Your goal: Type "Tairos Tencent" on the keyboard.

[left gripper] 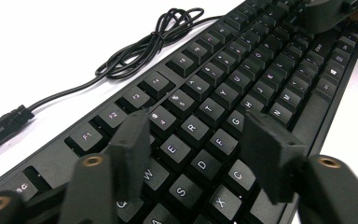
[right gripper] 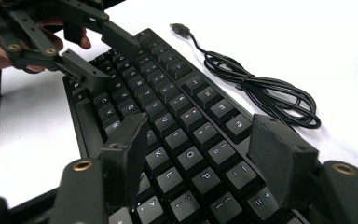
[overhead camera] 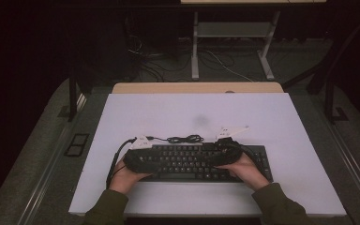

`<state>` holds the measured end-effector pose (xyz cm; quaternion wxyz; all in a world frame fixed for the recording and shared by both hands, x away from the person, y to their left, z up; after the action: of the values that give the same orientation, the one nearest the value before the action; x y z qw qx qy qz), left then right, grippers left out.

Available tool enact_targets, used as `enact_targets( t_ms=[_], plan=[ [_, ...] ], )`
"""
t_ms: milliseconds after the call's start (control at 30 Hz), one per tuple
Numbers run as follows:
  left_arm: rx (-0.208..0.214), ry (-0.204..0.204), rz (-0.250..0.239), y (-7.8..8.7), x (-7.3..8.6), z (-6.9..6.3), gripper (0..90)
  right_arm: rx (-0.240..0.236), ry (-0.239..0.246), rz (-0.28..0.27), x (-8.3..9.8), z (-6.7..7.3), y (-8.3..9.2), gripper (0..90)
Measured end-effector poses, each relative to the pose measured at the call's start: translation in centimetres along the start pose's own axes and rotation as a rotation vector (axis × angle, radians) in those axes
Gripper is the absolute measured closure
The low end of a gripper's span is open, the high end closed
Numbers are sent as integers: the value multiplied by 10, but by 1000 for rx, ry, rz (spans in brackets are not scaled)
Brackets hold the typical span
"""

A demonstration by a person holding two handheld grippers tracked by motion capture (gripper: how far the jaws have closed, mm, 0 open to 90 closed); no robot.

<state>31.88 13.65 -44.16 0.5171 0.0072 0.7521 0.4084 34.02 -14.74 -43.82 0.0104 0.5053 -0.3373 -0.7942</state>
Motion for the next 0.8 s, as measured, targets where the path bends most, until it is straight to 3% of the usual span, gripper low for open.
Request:
enact_targets(
  t_ms=[300,533,667,800],
  plan=[
    [-1,1,-2,2,2,-2,261,-38,21,-1,-12,5,-7,558],
    [-8,3,-15,2,2,-1,210,-69,44,-3,-13,12,-15,717],
    [-6,-19,-1,0,2,-2,191,-80,59,9,-13,18,-18,806],
    [-7,-2,-14,-1,2,-2,177,-91,61,20,-12,20,-21,861]
  ],
)
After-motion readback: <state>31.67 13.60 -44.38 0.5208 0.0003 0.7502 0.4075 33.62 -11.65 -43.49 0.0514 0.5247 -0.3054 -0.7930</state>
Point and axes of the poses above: each handheld gripper's, and its own axes: y roughly backward along the jaws, x roughly out of its underside, z roughly to its left, the point moved 2 cm from there along -y, roughly forward along the jaws
